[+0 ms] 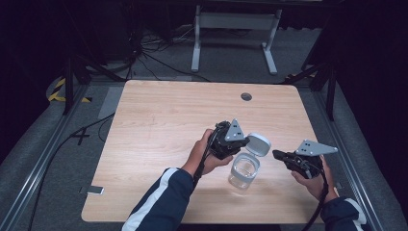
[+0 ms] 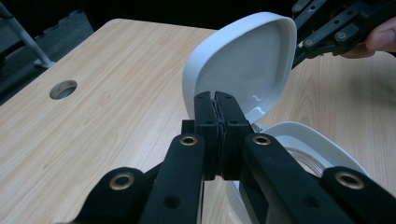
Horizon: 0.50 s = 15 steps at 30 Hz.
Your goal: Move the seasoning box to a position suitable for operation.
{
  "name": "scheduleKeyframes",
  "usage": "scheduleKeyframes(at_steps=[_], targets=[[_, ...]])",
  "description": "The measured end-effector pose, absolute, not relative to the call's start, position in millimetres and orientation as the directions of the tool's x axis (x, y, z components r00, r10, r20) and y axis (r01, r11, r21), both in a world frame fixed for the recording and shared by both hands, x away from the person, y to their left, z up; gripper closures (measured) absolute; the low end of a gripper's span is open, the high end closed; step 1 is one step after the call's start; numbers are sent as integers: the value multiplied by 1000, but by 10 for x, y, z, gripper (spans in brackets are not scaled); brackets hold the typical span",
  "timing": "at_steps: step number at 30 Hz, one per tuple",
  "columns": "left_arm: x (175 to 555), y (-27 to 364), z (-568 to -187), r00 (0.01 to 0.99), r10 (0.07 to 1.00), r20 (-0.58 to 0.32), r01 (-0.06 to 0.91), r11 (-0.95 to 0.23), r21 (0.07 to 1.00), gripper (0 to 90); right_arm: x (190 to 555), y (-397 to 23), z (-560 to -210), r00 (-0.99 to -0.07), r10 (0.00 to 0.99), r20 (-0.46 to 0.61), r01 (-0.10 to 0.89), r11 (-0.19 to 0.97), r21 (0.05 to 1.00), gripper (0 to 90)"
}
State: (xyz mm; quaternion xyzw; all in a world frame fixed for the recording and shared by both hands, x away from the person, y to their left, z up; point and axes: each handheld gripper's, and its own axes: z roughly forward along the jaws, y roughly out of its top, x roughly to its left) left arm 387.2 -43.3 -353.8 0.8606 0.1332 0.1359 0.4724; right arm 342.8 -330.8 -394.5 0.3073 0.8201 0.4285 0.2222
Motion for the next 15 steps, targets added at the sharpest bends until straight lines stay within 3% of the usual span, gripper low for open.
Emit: scheduleKeyframes(at_steps=[15], targets=[[3656, 169, -3536, 902, 387, 191, 78, -581, 810, 821, 3344, -3299, -3893, -716, 688, -122, 293, 454, 841, 816]])
